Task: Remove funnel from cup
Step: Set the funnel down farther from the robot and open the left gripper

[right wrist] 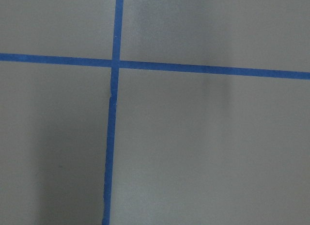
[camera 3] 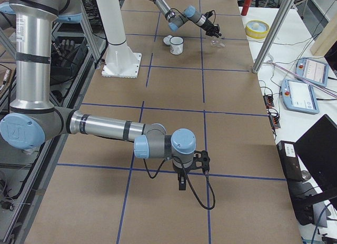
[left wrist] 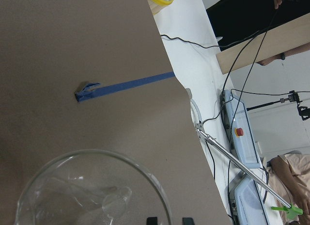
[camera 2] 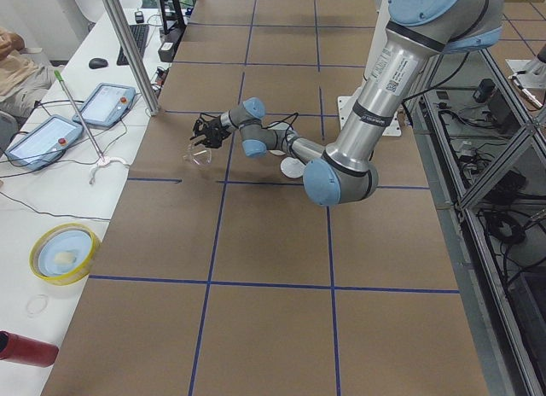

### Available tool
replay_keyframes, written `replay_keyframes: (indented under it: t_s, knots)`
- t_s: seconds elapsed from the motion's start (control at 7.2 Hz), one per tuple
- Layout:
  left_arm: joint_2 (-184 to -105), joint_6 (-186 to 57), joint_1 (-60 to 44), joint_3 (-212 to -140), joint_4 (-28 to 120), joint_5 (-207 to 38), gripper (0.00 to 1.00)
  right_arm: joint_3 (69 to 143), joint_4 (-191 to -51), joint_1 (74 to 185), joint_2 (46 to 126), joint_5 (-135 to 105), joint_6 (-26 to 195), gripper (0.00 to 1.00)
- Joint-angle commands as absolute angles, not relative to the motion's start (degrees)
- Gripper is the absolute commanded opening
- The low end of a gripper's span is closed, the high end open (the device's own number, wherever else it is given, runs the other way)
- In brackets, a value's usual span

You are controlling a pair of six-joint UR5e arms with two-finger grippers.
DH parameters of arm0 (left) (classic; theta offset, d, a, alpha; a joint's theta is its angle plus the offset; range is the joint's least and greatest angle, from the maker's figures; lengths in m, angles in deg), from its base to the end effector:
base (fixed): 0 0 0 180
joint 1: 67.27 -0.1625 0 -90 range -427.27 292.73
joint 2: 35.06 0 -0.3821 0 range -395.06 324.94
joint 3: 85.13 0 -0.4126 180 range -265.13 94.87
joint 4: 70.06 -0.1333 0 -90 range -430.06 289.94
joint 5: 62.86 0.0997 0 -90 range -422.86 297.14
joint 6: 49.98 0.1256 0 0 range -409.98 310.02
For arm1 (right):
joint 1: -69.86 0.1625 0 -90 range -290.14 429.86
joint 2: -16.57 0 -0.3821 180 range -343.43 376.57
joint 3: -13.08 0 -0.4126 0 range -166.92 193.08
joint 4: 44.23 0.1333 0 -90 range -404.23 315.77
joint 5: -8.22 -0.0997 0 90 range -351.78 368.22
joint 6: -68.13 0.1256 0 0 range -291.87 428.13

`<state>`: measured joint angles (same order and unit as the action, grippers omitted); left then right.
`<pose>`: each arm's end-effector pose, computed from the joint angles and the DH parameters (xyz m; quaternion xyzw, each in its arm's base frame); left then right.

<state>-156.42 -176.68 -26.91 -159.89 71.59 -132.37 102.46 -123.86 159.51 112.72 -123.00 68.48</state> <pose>0.4505 -0.6155 0.3264 0.1651 0.5436 -0.5865 0.5773 0.0476 -0.4745 0.6791 0.0273 -0.3520 -0.0111 0.9355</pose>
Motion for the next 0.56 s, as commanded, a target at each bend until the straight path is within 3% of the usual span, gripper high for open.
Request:
replay_keyframes:
  t_s: [0.0,0.14,0.42]
  knots:
    - [-154.7,-165.4,-26.1,-168.4,71.0,-134.3,1.00,102.5,-123.9,159.5,112.7,-123.0,68.5,1.00]
    - [-153.0,-162.2,-26.0,-172.5,67.6,-141.8,1.00,102.5,-123.9,159.5,112.7,-123.0,68.5,1.00]
    - [-145.9,-147.2,-25.3,-189.5,53.9,-153.3,1.00,102.5,-123.9,159.5,112.7,-123.0,68.5,1.00]
